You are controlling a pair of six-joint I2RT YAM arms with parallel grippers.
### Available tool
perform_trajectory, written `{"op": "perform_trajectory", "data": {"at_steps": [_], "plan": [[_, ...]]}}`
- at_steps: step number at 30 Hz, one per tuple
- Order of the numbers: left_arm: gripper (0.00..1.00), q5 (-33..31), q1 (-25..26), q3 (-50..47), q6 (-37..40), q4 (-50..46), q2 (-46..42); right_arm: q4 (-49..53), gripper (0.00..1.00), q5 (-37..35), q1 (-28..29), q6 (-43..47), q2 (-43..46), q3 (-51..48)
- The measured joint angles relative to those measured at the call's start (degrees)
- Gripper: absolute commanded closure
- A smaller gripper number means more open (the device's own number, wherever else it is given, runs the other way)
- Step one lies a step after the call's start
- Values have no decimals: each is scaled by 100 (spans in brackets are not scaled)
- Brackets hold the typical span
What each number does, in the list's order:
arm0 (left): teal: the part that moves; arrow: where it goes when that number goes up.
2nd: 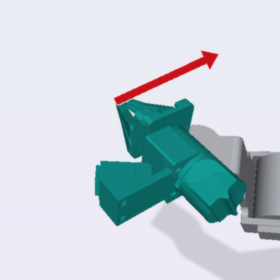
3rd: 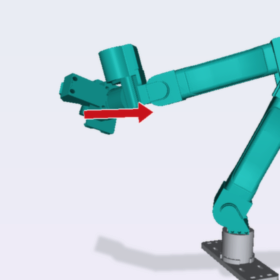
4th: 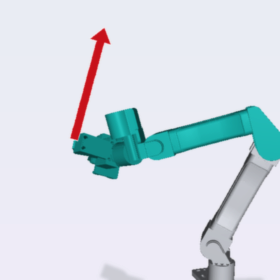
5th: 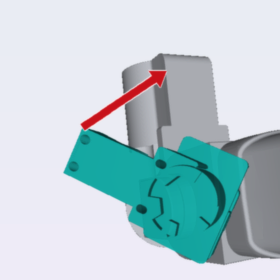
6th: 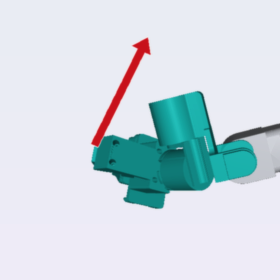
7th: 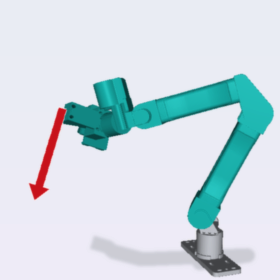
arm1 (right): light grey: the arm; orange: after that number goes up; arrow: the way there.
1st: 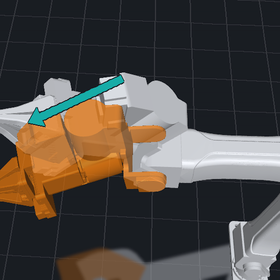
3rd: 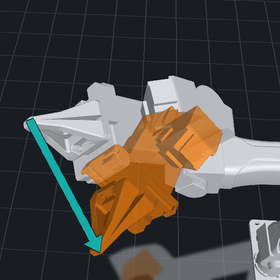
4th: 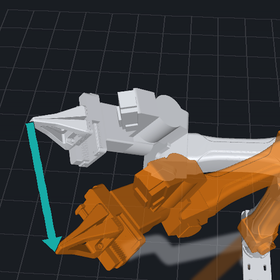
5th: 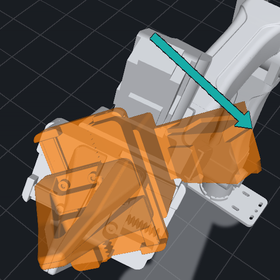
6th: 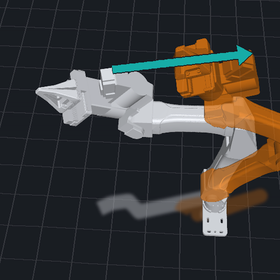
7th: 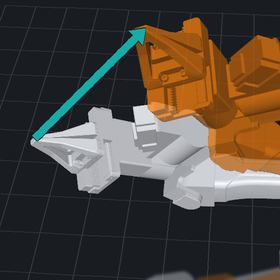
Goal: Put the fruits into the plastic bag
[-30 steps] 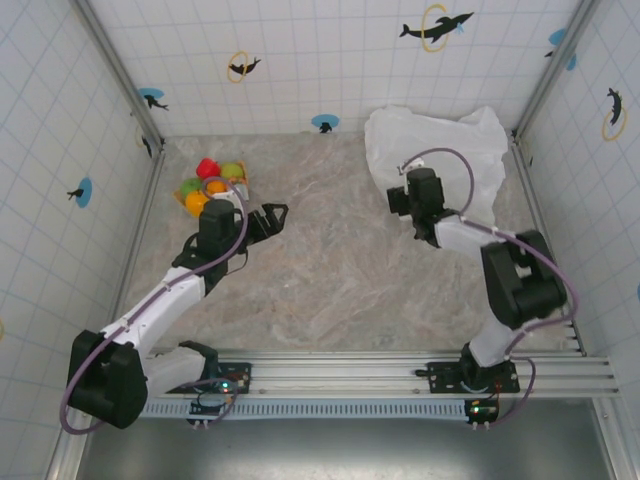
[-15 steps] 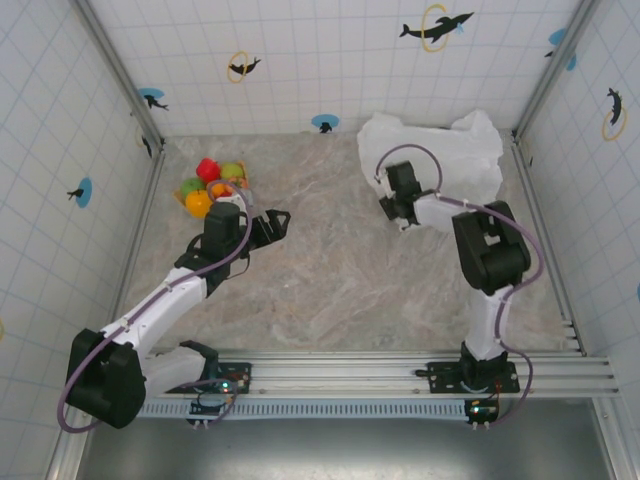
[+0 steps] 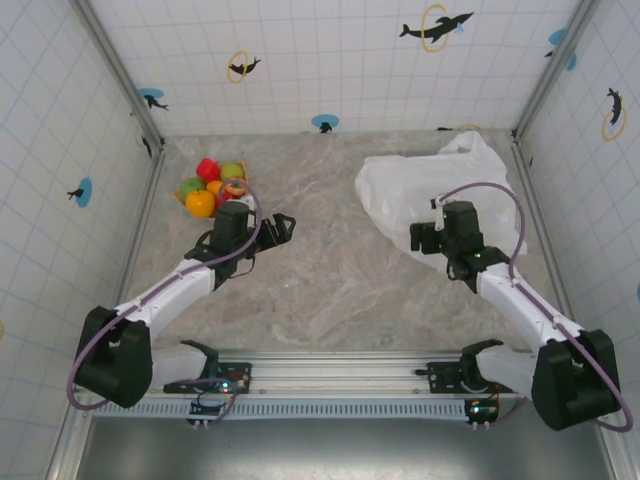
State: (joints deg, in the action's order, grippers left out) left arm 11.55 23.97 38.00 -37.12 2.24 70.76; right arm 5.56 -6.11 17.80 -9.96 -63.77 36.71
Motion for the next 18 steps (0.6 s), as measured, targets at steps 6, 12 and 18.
{"op": "perform_trajectory", "data": {"at_steps": [6,12,18], "plan": [[2,37,271,0,-37,232,0,-501,0,-249,-269,-1051,-717,761],[2,46,332,0,-39,258,15,-1377,0,-841,-476,-2337,-1631,1196],[2,35,404,0,-39,258,17,-1779,1,-1185,-682,-3506,-2485,1255]]}}
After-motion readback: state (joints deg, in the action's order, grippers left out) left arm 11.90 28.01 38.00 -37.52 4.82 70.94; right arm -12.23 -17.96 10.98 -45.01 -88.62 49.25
